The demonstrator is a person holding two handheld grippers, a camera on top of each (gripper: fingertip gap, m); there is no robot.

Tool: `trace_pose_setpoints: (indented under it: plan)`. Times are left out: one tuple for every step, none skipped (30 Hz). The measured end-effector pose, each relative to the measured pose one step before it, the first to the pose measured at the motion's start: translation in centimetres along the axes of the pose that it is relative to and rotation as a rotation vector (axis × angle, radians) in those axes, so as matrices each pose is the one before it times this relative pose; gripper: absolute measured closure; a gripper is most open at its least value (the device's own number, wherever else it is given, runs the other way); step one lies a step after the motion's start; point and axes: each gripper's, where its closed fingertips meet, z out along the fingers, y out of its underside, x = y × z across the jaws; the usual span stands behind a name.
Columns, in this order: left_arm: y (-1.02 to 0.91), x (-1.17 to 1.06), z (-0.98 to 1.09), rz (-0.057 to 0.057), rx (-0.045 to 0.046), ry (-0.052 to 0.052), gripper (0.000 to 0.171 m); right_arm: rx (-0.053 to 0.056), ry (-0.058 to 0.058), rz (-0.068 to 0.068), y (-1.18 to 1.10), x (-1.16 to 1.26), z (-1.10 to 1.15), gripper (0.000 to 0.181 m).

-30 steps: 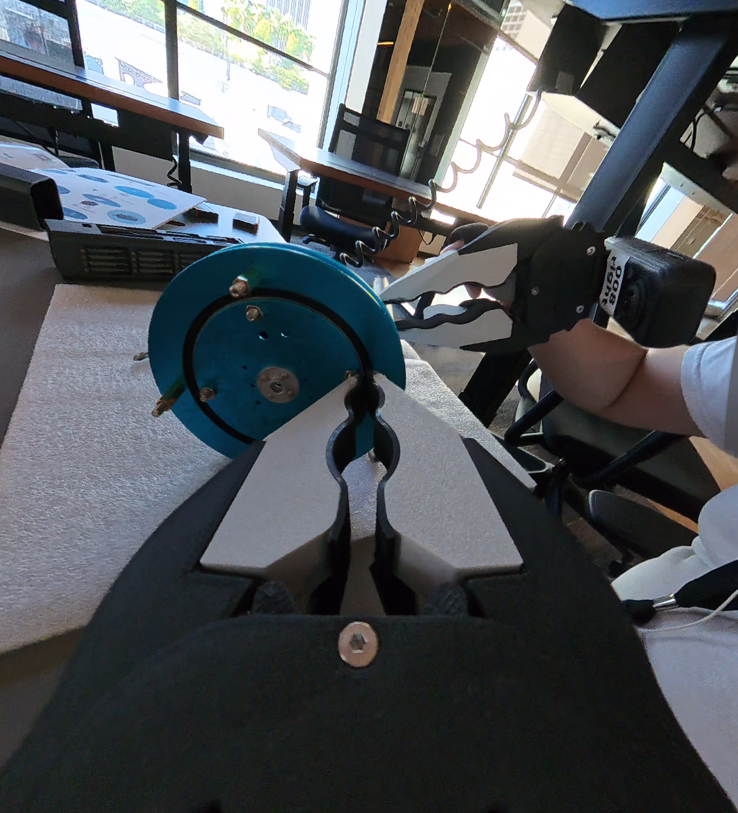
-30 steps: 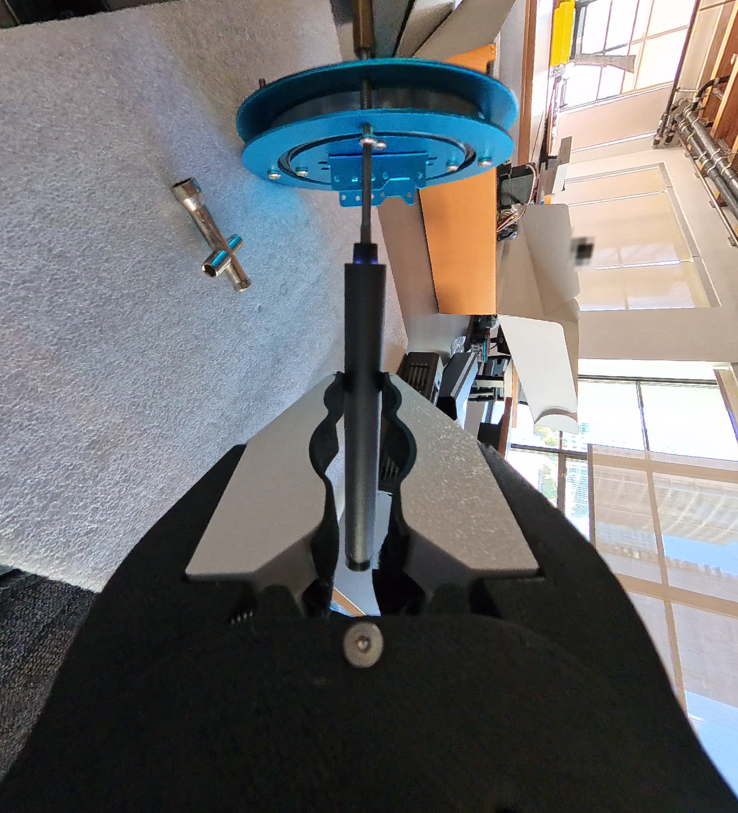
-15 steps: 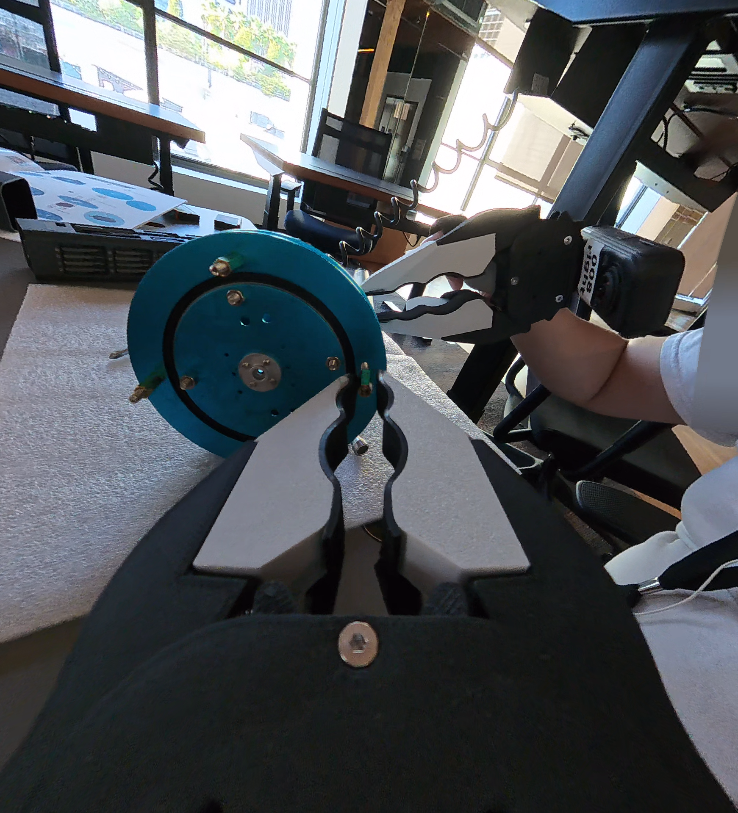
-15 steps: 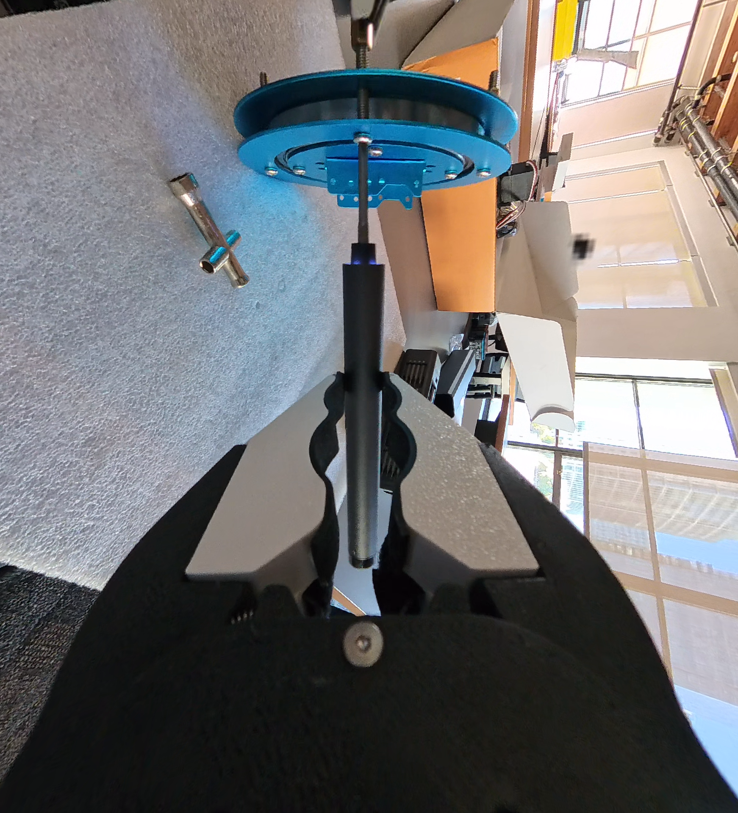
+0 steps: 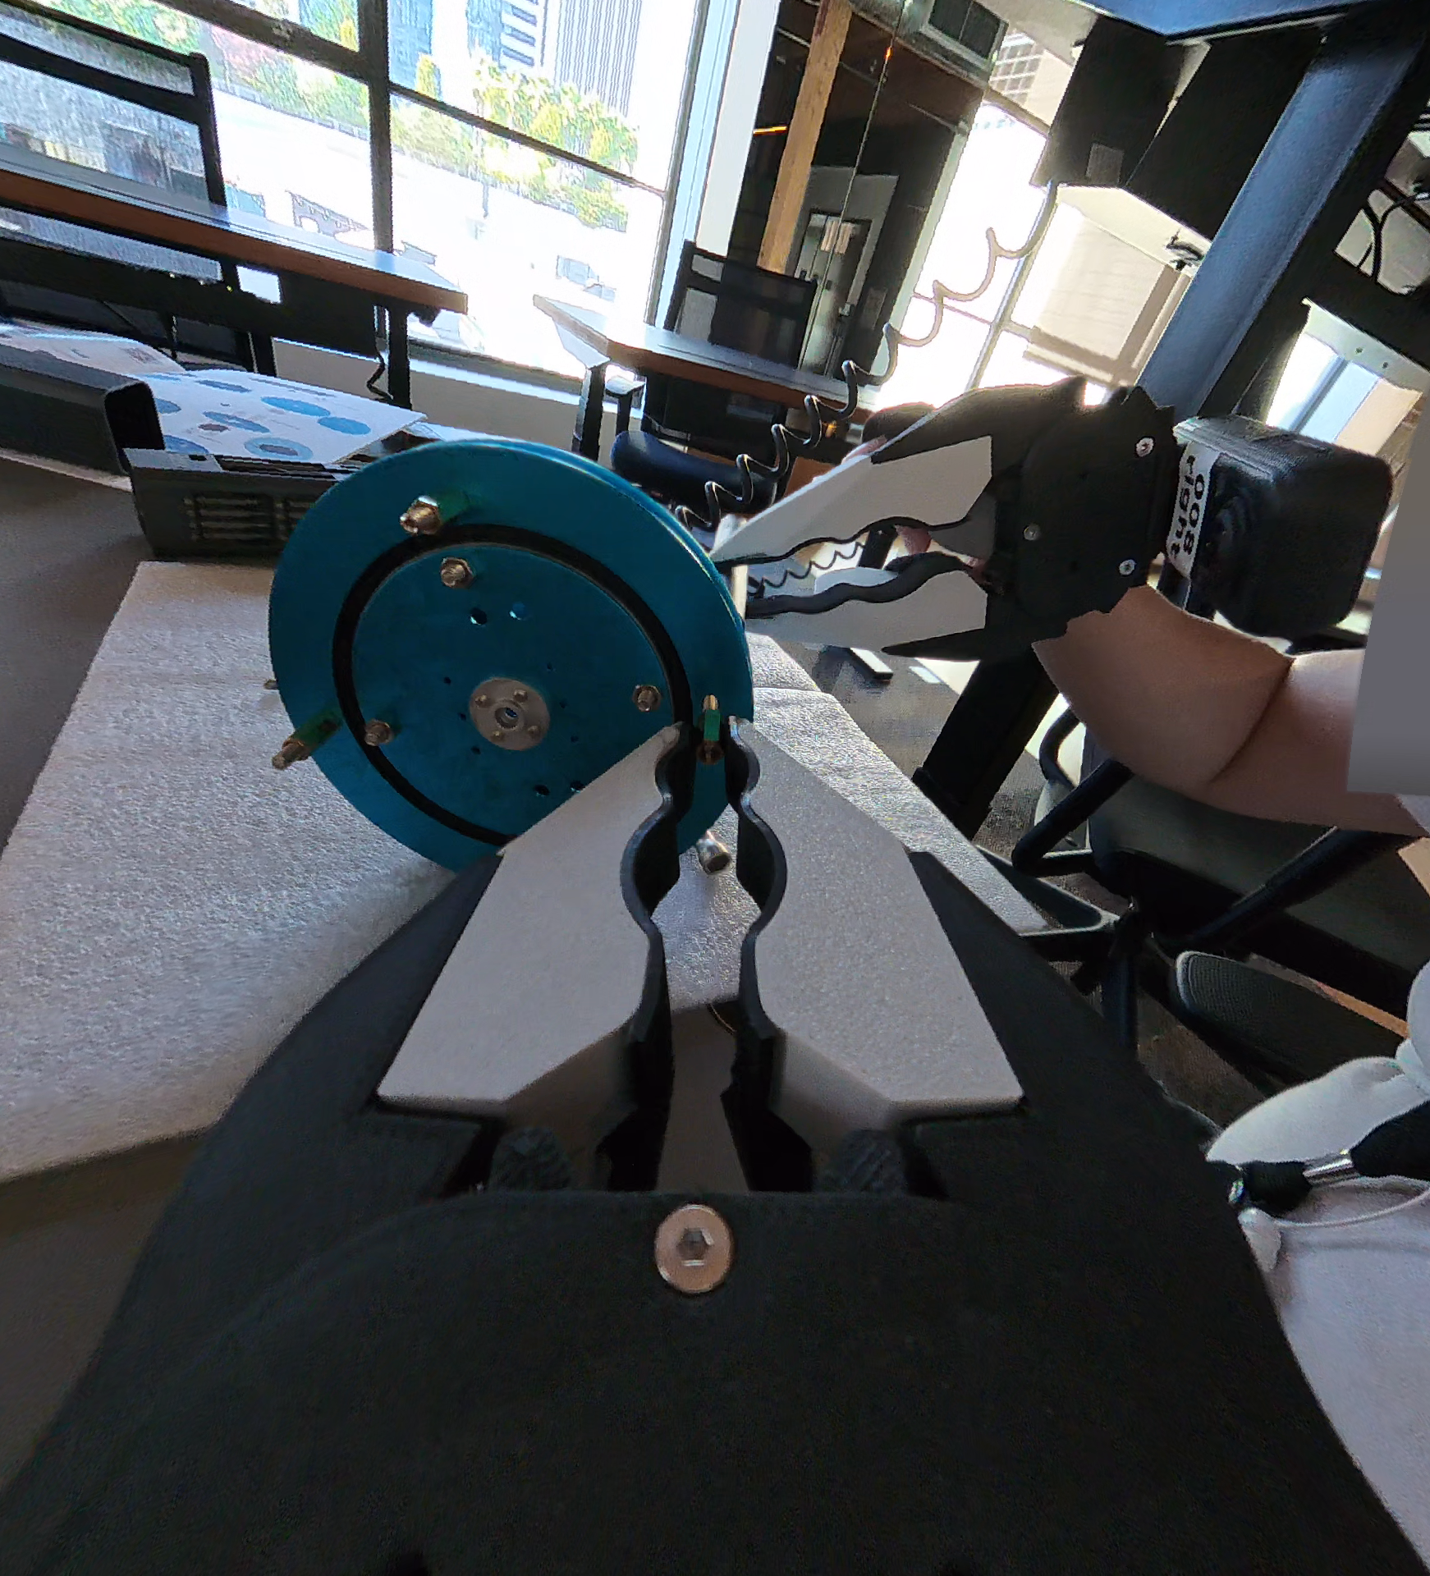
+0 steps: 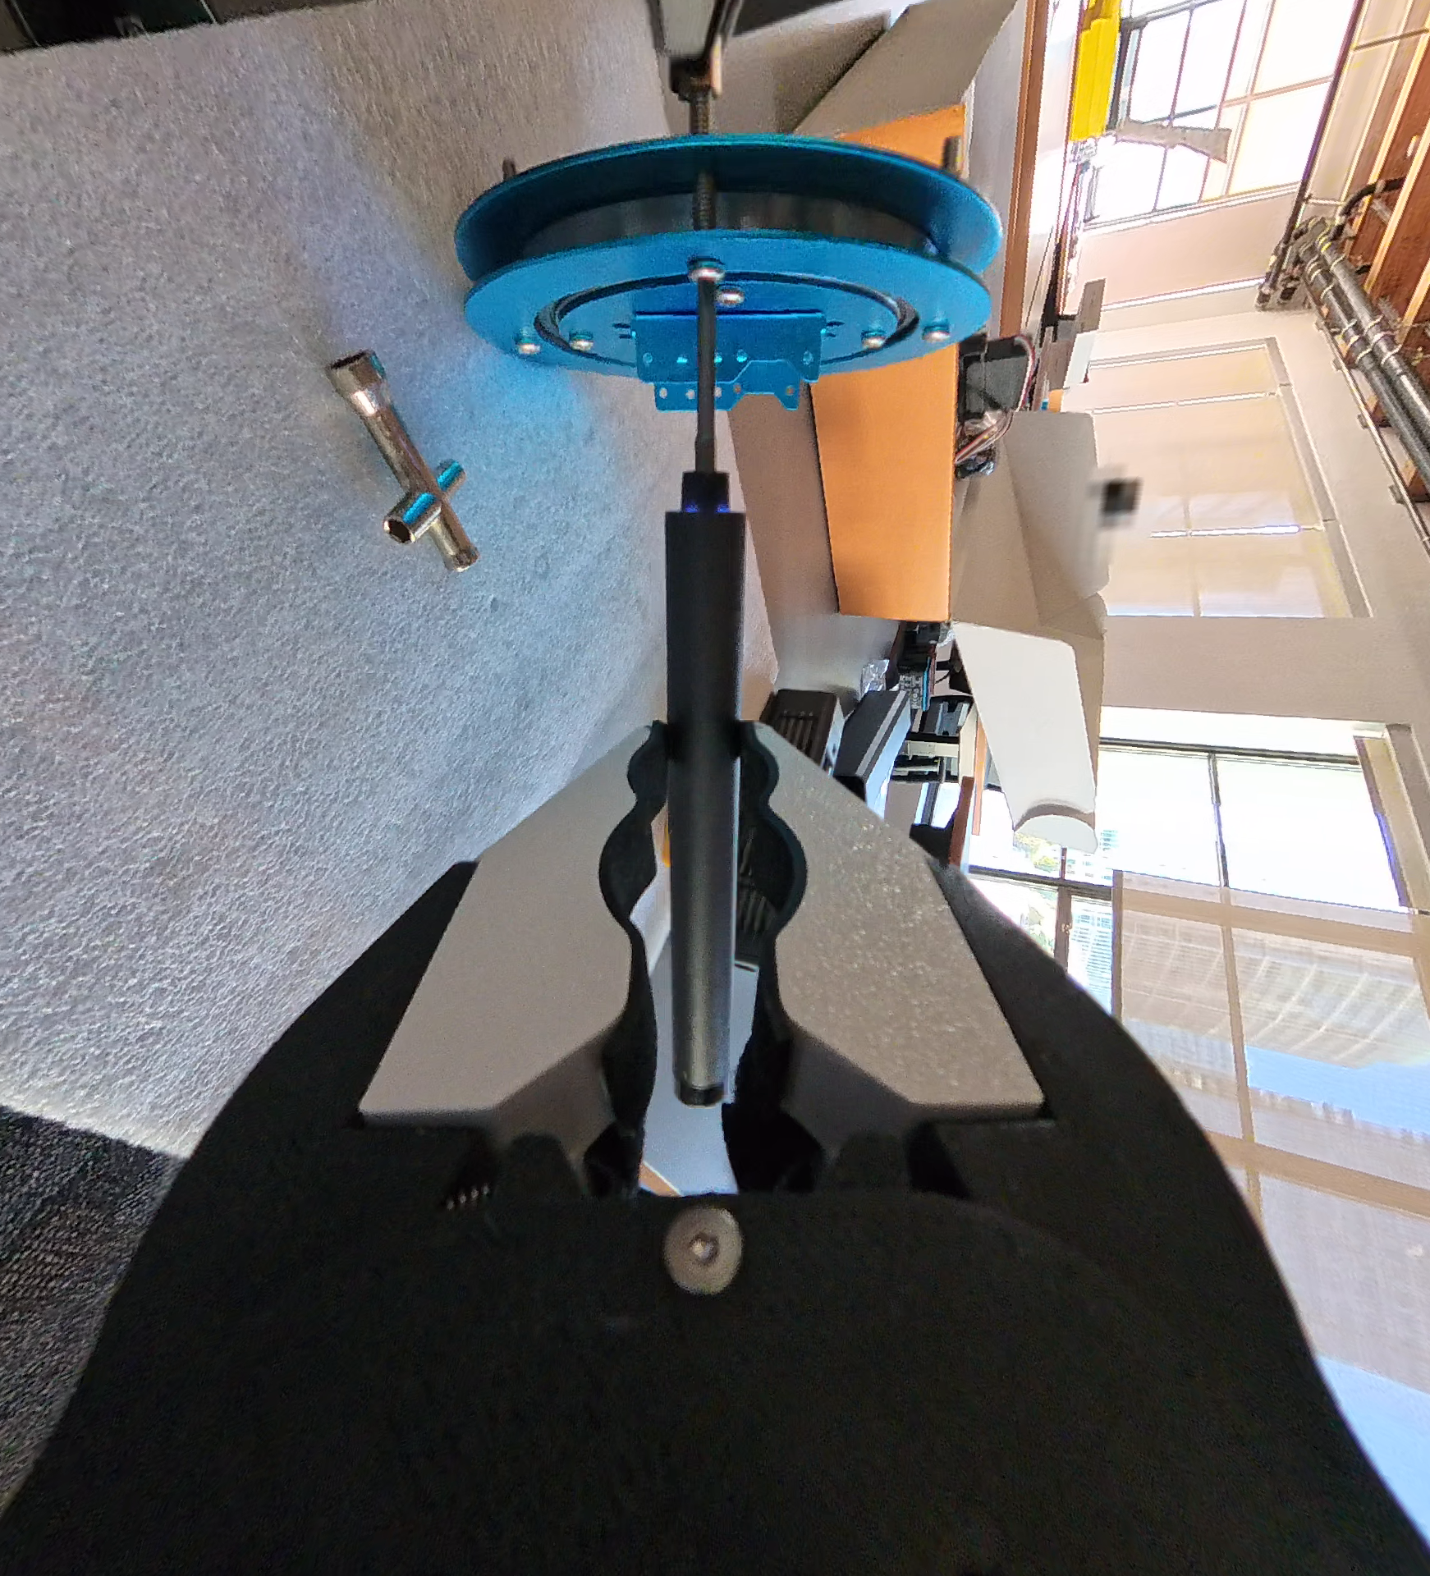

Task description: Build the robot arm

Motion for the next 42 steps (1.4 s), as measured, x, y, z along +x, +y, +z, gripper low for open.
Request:
trace_pose_setpoints:
  plan:
    - [0.051,0.014,-0.224,-0.0053,0.00725,0.0027,0.167,0.0045,0.0004,-0.0064,-0.241,0.12,-0.004,0.167]
    - [0.068,-0.017,-0.257,-0.0083,0.00708,0.0032,0.167,0.0036,-0.0022,-0.0033,-0.26,0.113,0.014,0.167]
    - [0.046,-0.061,-0.26,-0.0095,0.00857,0.0017,0.168,0.0029,-0.0044,-0.0042,-0.271,0.067,0.041,0.167]
    - [0.021,-0.071,-0.261,-0.0087,0.00867,0.0011,0.167,0.0024,-0.0031,-0.007,-0.274,0.055,0.049,0.166]
    - [0.018,-0.093,-0.245,-0.0057,0.00727,0.0005,0.167,0.0014,-0.0003,-0.0077,-0.249,0.085,0.055,0.167]
    - [-0.004,-0.113,-0.216,-0.0032,0.00759,-0.0011,0.167,-0.0004,-0.0029,-0.0067,-0.196,0.035,0.064,0.167]
    - [-0.024,-0.123,-0.177,-0.004,0.00697,-0.001,0.167,0.0002,-0.0053,-0.0053,-0.192,0.011,0.056,0.167]
    - [-0.035,-0.118,-0.127,-0.006,0.00574,-0.0004,0.167,0.0014,-0.0032,-0.004,-0.174,0.044,0.035,0.167]
    - [-0.049,-0.122,-0.092,-0.0035,0.0047,-0.0003,0.167,0.0015,-0.0021,-0.0046,-0.14,0.044,0.029,0.166]
    - [-0.016,-0.089,-0.048,0.001,0.00129,0.0004,0.167,0.0022,-0.0036,-0.0055,-0.104,0.034,0.012,0.166]
    - [0.005,-0.052,-0.003,0.0048,-0.00206,0.0018,0.168,0.0014,-0.0053,-0.0061,-0.06,0.003,0.02,0.166]
    - [0.012,-0.021,0.041,0.0064,-0.00235,0.002,0.168,-0.0001,-0.003,-0.0073,0.002,0.043,-0.001,0.166]
    - [-0.022,-0.019,0.076,0.004,-0.00155,0.0013,0.167,0.0005,-0.0003,-0.0084,0.04,0.083,-0.015,0.166]
    - [-0.026,0.013,0.093,0.0026,-0.0012,0.0029,0.167,0.0008,-0.0013,-0.0033,0.096,0.078,-0.02,0.166]
    - [-0.018,0.025,0.106,0.0041,-0.00225,0.0037,0.167,0.0014,-0.0066,-0.0006,0.141,0.034,-0.015,0.166]
    - [-0.008,0.029,0.099,0.0064,-0.00283,0.0021,0.167,0.0027,-0.0055,0.0003,0.134,0.035,-0.023,0.166]
    - [-0.02,0.021,0.106,0.0087,-0.00378,0.0011,0.168,0.0033,-0.0008,0.0015,0.157,0.089,-0.01,0.166]
    - [0.008,0.062,0.117,0.0107,-0.00709,0.0041,0.167,0.005,-0.0033,-0.0027,0.146,0.04,-0.021,0.166]
    - [0.035,0.073,0.111,0.0092,-0.0091,0.0068,0.167,0.0059,-0.0036,-0.0061,0.153,0.019,0.015,0.166]
    - [-0.015,0.044,0.13,0.0065,-0.00766,0.0056,0.167,0.0062,-0.0011,-0.0039,0.179,0.052,0.04,0.166]
    - [-0.065,-0.013,0.132,0.0037,-0.00539,0.0021,0.167,0.0069,-0.0026,-0.0055,0.162,0.02,0.048,0.166]
    - [-0.077,-0.04,0.122,0.0041,-0.00666,-0.0001,0.167,0.0072,-0.0042,-0.0082,0.159,0.009,0.077,0.166]
    - [-0.072,-0.047,0.119,0.0056,-0.00852,-0.0033,0.167,0.0083,-0.0022,-0.0072,0.16,0.042,0.111,0.166]
    - [-0.1,-0.071,0.102,0.0032,-0.00718,-0.0099,0.167,0.0133,-0.0008,-0.0096,0.131,0.064,0.136,0.166]
    - [-0.111,-0.094,0.109,-0.0018,-0.00474,-0.0152,0.167,0.0169,-0.0013,-0.0092,0.143,0.067,0.158,0.166]
    - [-0.076,-0.051,0.094,-0.0056,-0.00461,-0.0157,0.168,0.0171,-0.0011,-0.0039,0.139,0.083,0.149,0.167]
    - [0.003,0.011,0.096,-0.0062,-0.00673,-0.0147,0.168,0.0172,0.0002,0.0034,0.144,0.153,0.146,0.167]
    - [0.055,0.069,0.067,-0.0053,-0.00842,-0.0155,0.168,0.019,0.0005,0.0071,0.12,0.175,0.145,0.166]
    - [0.09,0.087,0.063,-0.0048,-0.00802,-0.0165,0.168,0.0232,0.0022,0.004,0.056,0.192,0.107,0.167]
    - [0.1,0.109,0.059,-0.0013,-0.00706,-0.017,0.168,0.0257,0.0015,-0.0036,0.032,0.123,0.066,0.167]
    - [0.066,0.084,0.056,-0.0006,-0.00372,-0.0186,0.168,0.0247,0.0011,-0.0102,0.017,0.075,-0.004,0.167]
    - [-0.004,0.045,0.065,-0.0034,0.00078,-0.0202,0.168,0.0226,0.0045,-0.0134,0.026,0.067,-0.059,0.167]
    - [-0.026,0.0,0.079,0.0001,0.00172,-0.0194,0.168,0.0219,0.0071,-0.0128,0.046,0.083,-0.083,0.167]
    - [-0.039,-0.002,0.101,0.004,0.00151,-0.0174,0.168,0.0195,0.0057,-0.0051,0.051,0.062,-0.104,0.167]
    - [-0.048,0.008,0.106,0.0031,0.00048,-0.0141,0.168,0.016,0.0006,0.0018,0.091,0.004,-0.072,0.167]
    - [-0.036,0.054,0.132,0.0048,-0.00096,-0.0093,0.168,0.0118,-0.0023,0.0017,0.13,-0.055,-0.046,0.167]
    - [0.009,0.083,0.159,0.0097,-0.0025,-0.0045,0.168,0.0072,0.0001,-0.0013,0.185,-0.067,-0.009,0.167]
    - [0.052,0.142,0.187,0.0166,-0.0024,-0.0002,0.168,0.0029,0.0026,-0.0058,0.22,-0.077,0.018,0.167]
    - [0.113,0.161,0.233,0.021,-0.00487,0.0039,0.168,-0.0003,0.0013,-0.0049,0.264,-0.146,0.047,0.167]
    - [0.065,0.176,0.252,0.0136,-0.00213,0.0069,0.168,-0.0007,-0.0022,-0.0001,0.287,-0.236,0.073,0.167]
    - [0.03,0.144,0.254,0.0028,-0.00315,0.0097,0.168,0.0015,-0.0041,0.005,0.278,-0.294,0.07,0.167]
    - [-0.012,0.093,0.227,-0.0018,-0.004,0.0103,0.168,0.0044,-0.0013,0.0113,0.226,-0.295,0.098,0.167]
